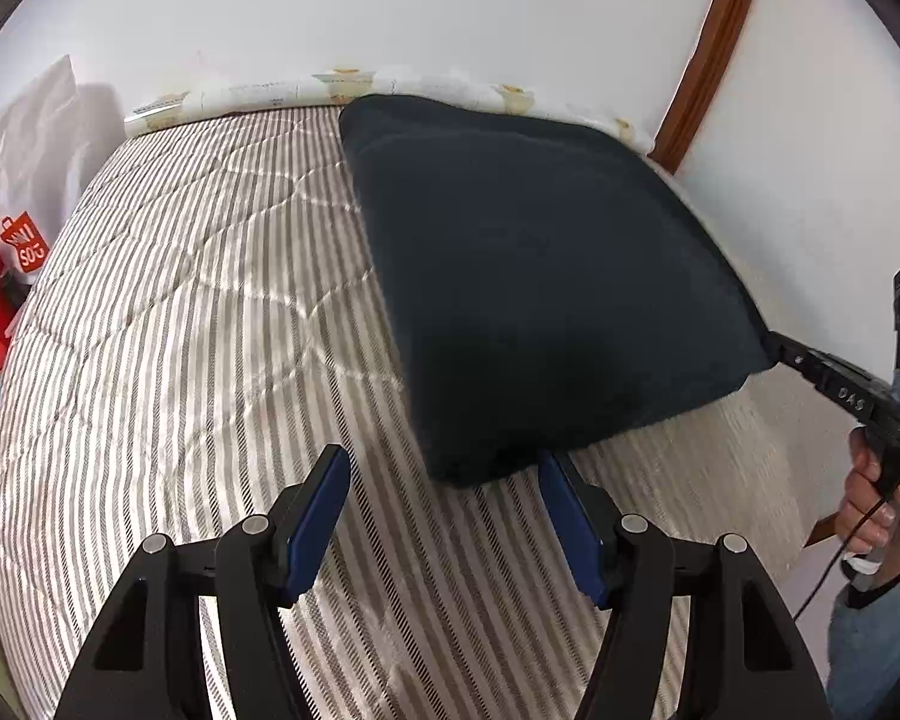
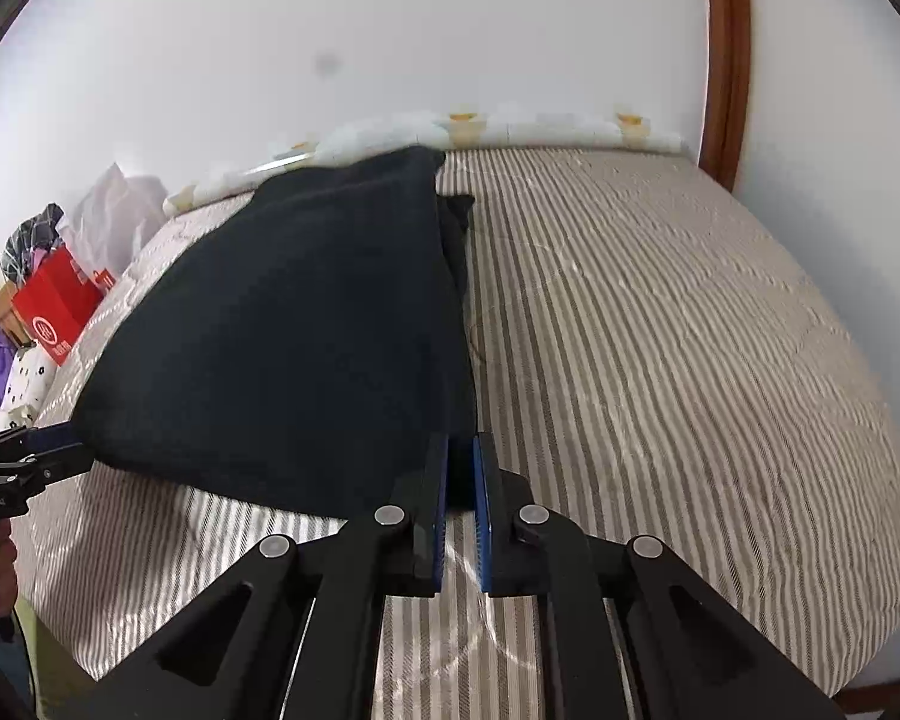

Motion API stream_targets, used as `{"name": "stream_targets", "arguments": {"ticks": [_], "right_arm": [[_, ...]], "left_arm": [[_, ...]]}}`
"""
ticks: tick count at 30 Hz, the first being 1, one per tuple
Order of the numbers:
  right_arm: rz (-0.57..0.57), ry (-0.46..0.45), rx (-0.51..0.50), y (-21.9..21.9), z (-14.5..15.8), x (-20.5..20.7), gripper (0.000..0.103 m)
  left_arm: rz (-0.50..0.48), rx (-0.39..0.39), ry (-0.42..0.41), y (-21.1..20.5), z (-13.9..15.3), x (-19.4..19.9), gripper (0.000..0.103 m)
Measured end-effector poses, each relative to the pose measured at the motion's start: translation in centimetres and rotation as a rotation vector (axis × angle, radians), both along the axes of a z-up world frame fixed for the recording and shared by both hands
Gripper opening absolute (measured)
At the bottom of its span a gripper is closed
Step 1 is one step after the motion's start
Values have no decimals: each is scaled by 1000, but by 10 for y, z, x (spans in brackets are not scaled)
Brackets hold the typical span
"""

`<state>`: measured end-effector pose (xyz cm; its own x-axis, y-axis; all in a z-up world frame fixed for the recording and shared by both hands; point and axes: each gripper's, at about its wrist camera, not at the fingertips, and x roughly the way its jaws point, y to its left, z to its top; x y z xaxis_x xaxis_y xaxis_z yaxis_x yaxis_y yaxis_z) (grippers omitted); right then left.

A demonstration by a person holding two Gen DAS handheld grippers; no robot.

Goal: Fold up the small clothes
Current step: 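Open both grippers and pull them back from the folded sweatshirt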

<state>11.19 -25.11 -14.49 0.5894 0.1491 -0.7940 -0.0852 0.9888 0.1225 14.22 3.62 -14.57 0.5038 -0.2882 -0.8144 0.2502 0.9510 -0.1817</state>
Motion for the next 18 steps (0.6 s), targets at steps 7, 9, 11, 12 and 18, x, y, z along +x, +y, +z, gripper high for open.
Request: {"name": "stream_targets", "arguments": {"ticks": [7, 9, 11, 12, 18], "right_arm": [[28, 27, -25, -1, -5, -18, 12], [30, 25, -25, -1, -4, -21, 12], [35, 10, -18, 0, 0, -23, 13], [37, -1, -14, 1, 4, -23, 15], [47, -75, 30, 10, 17, -23, 29]], "left_arm": [[5, 7, 26, 2, -9, -8, 63], [7, 3, 19, 2, -7, -11, 63], [12, -15, -2, 3, -2, -14, 63], [8, -28, -9, 3, 1, -16, 63], [-8, -52, -51, -2, 15, -22, 63]]}}
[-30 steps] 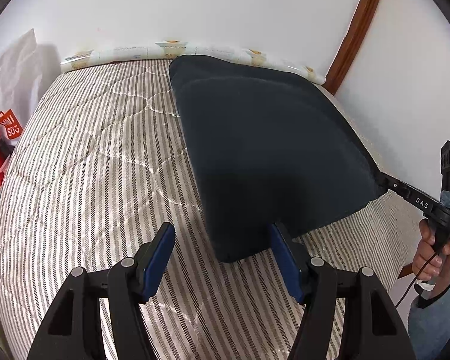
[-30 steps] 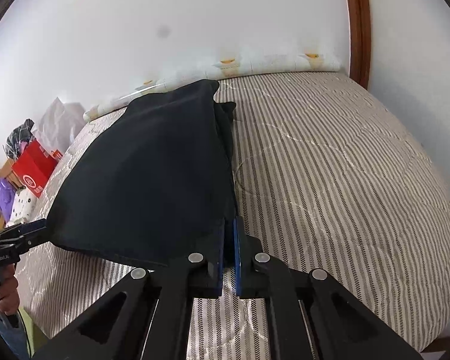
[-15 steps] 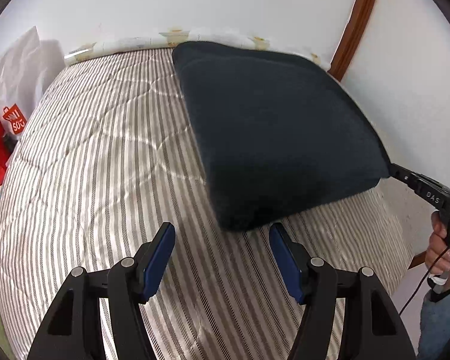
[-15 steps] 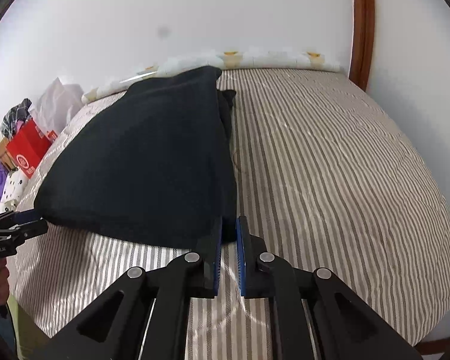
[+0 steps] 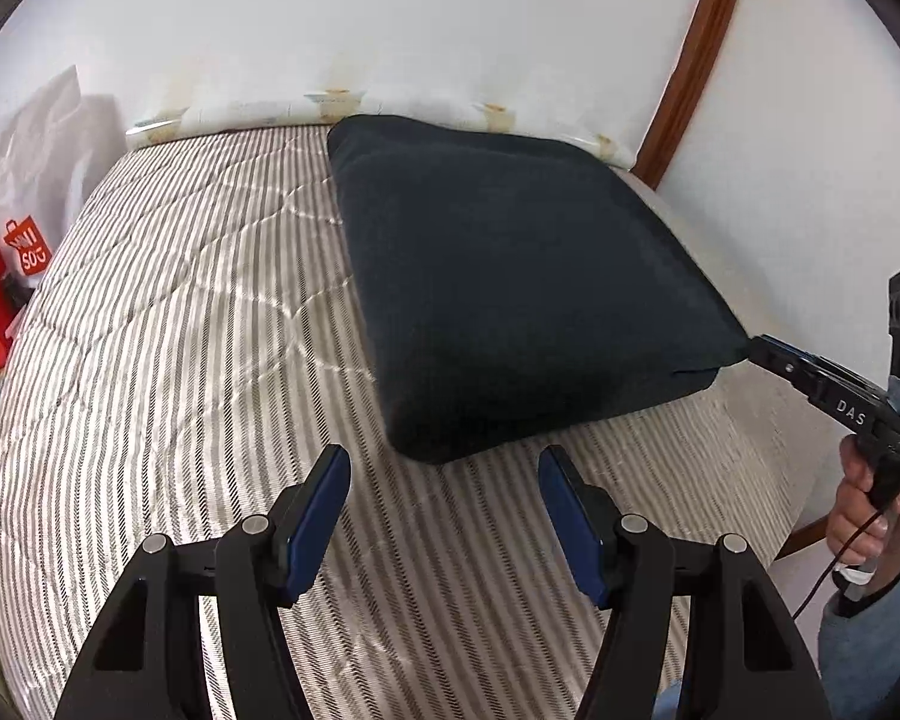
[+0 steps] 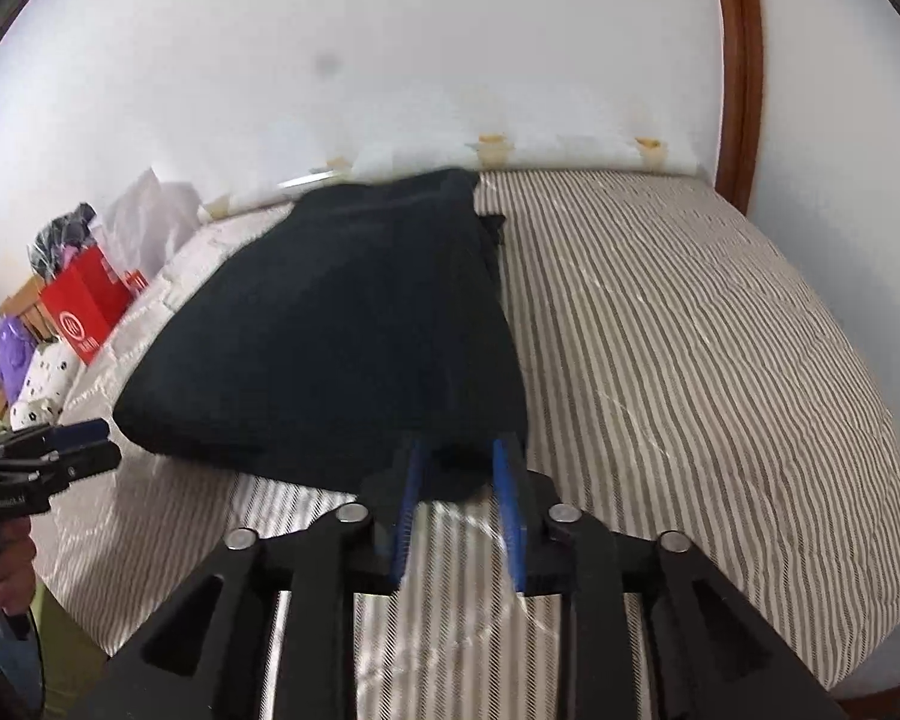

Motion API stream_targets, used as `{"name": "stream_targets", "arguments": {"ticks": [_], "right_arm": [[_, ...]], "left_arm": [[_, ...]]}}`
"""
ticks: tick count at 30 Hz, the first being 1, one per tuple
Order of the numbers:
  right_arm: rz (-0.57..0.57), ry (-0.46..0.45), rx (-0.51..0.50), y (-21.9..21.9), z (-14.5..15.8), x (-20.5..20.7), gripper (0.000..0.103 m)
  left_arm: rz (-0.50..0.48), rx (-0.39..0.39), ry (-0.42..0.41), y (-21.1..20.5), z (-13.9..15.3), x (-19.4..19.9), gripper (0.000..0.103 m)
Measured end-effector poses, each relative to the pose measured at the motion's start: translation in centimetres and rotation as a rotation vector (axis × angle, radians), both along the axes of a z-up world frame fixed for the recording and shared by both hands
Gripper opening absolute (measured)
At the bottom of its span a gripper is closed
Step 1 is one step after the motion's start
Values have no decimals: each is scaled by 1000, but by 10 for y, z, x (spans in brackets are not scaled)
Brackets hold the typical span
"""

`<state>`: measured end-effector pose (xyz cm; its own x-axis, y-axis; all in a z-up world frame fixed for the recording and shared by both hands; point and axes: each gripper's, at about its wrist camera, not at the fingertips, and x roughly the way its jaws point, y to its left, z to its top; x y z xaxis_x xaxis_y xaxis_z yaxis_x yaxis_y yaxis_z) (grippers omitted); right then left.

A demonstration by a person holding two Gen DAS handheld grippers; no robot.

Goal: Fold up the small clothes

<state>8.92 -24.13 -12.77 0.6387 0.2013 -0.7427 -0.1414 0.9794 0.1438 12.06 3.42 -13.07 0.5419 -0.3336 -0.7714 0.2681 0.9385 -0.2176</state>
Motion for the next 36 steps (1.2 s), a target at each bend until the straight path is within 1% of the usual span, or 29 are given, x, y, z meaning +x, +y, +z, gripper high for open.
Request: {"name": "stream_targets", "arguments": {"ticks": [2, 7, 11, 15, 17, 19, 20, 22, 24, 26, 27, 29, 31, 33, 34, 36], "right_arm": [[-16, -3, -8, 3, -4, 6, 31], [-66, 74, -49, 7, -18, 20, 31], [-104, 77, -85, 12, -13, 18, 31], [-123, 81, -110, 14, -4, 14, 31], [-132, 92, -101, 14, 1, 11, 34], [-131, 114, -82, 15, 6, 5, 40], [-130, 116, -77, 16, 8, 3, 41], [-133, 105, -92, 19, 15, -7, 47], [-135, 81, -117, 23, 24, -17, 51], [-129, 58, -119, 26, 35, -28, 52], [-128, 43, -122, 28, 42, -34, 54], [-131, 7, -137, 30, 55, -47, 62], [-132, -37, -151, 34, 69, -63, 82], [-124, -87, -162, 37, 82, -82, 92], [-120, -105, -170, 39, 87, -90, 96], [-124, -123, -201, 43, 97, -105, 101]], "left_arm": [[6, -2, -1, -3, 3, 2, 63], [38, -16, -23, -8, 16, 2, 63], [72, 23, -56, -11, 27, -3, 63], [97, 3, -78, -11, 39, -11, 63], [115, 12, -95, -11, 45, -16, 63], [131, 30, -116, -12, 52, -24, 66], [137, 35, -125, -13, 55, -28, 68], [146, 43, -139, -14, 61, -34, 69], [161, 47, -153, -13, 67, -42, 72], [172, 49, -169, -14, 73, -51, 74], [181, 52, -180, -14, 77, -57, 76], [189, 56, -190, -14, 82, -66, 79], [197, 60, -207, -15, 91, -81, 80], [203, 59, -220, -16, 96, -91, 85], [203, 57, -226, -16, 100, -97, 87], [201, 58, -236, -17, 105, -107, 89]]}}
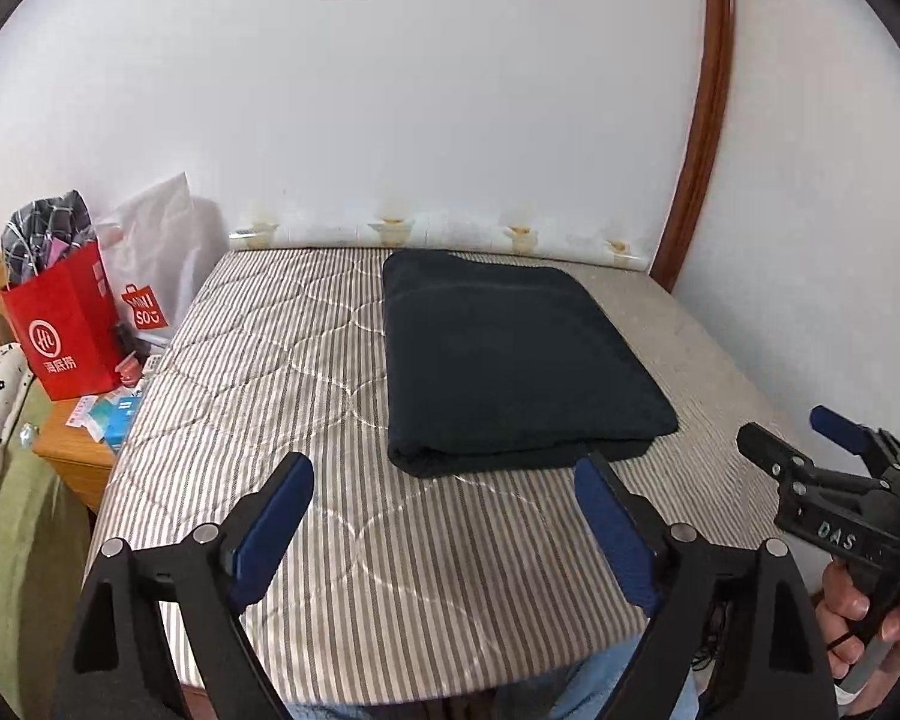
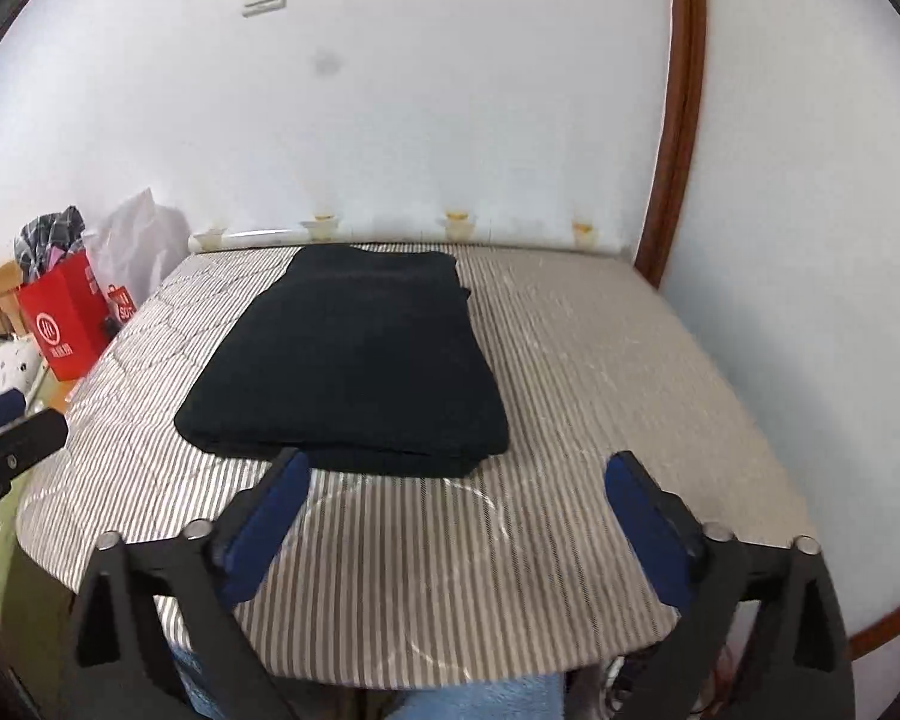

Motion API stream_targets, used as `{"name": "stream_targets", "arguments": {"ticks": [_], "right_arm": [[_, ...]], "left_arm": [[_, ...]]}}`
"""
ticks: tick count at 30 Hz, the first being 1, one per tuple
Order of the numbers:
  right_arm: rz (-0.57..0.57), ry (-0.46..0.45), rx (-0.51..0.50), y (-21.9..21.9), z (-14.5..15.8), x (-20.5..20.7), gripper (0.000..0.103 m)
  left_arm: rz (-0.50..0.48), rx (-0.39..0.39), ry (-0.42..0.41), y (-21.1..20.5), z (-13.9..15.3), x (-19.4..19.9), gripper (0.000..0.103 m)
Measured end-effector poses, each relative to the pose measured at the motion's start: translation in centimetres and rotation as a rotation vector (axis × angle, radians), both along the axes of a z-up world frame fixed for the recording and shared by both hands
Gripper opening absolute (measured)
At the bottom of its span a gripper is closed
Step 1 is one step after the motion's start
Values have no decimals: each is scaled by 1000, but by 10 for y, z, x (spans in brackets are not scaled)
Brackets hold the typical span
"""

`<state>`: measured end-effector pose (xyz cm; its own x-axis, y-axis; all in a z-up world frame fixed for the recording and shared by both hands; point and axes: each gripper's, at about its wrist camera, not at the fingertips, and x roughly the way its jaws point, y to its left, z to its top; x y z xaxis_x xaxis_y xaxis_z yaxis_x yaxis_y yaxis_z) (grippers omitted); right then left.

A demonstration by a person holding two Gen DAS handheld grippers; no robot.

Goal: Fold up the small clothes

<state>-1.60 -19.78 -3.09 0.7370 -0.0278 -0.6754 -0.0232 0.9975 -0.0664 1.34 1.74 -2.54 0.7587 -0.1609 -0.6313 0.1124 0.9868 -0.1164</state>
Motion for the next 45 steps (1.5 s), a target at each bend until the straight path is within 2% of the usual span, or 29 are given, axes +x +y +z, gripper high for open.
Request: {"name": "stream_targets", "arguments": {"ticks": [10, 17, 45], "right_arm": [[-45, -14, 15, -11, 24, -37, 103], [-59, -26, -7, -14, 30, -48, 103], [-99, -18, -11, -23, 25, -53, 103]], "left_arm": [[15, 12, -52, -3, 15, -35, 90], [28, 10, -63, -3, 17, -42, 91], [23, 47, -65, -13, 17, -45, 92]]}}
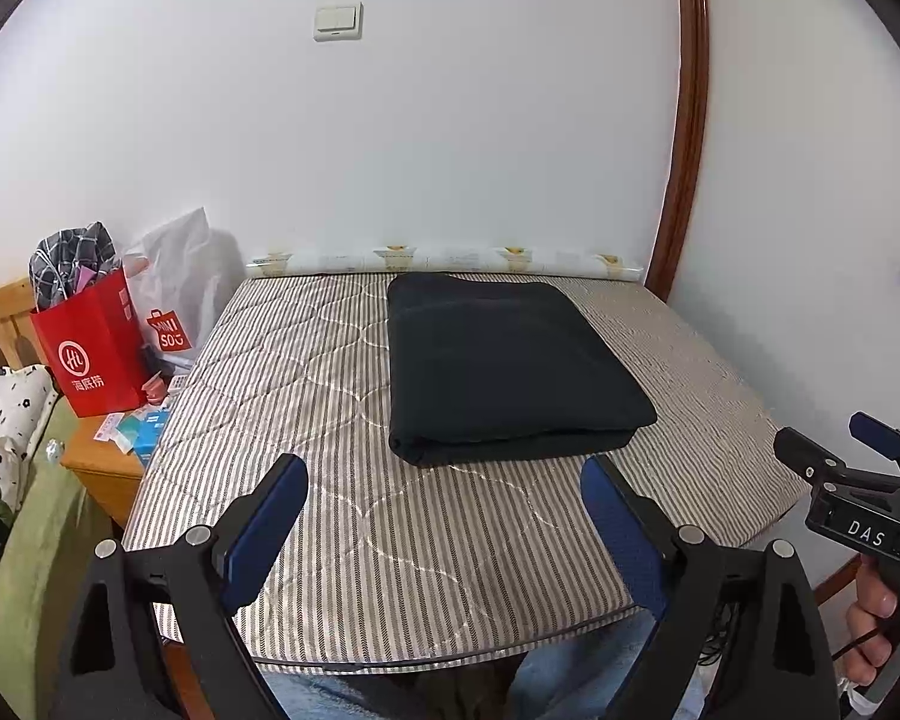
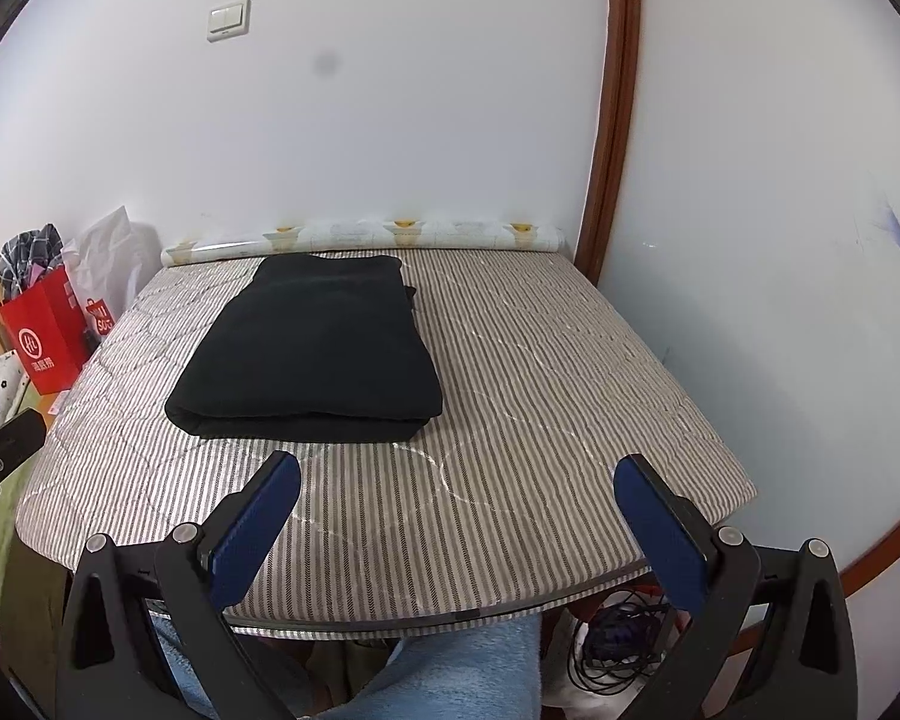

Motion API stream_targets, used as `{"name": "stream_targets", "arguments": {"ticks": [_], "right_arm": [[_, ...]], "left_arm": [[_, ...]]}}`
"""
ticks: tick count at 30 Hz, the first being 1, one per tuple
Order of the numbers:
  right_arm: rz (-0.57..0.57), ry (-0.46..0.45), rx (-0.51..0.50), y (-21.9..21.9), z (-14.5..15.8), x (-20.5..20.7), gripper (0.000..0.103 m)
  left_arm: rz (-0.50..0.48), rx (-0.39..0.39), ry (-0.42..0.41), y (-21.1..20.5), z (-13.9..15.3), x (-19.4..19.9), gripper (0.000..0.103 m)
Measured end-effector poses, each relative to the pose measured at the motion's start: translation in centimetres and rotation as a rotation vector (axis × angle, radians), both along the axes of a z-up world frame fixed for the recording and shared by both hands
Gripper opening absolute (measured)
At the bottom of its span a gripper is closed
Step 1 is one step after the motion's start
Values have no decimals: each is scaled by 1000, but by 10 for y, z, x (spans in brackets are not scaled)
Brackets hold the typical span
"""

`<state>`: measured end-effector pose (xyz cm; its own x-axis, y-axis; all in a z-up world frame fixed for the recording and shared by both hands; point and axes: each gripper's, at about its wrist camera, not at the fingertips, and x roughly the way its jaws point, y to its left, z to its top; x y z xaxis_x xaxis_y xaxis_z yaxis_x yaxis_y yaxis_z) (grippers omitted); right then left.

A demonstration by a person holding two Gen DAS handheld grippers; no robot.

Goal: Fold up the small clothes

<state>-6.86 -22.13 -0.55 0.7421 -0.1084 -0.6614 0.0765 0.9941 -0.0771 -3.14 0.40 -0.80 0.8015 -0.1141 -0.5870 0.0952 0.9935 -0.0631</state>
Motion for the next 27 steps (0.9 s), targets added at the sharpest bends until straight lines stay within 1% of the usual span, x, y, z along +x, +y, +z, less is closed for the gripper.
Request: {"name": "stream_targets", "arguments": {"ticks": [27], "right_arm": [[-2, -4, 5, 1, 2, 0, 103]], "left_arm": [[0, -7, 6, -1, 0, -1, 92]]}}
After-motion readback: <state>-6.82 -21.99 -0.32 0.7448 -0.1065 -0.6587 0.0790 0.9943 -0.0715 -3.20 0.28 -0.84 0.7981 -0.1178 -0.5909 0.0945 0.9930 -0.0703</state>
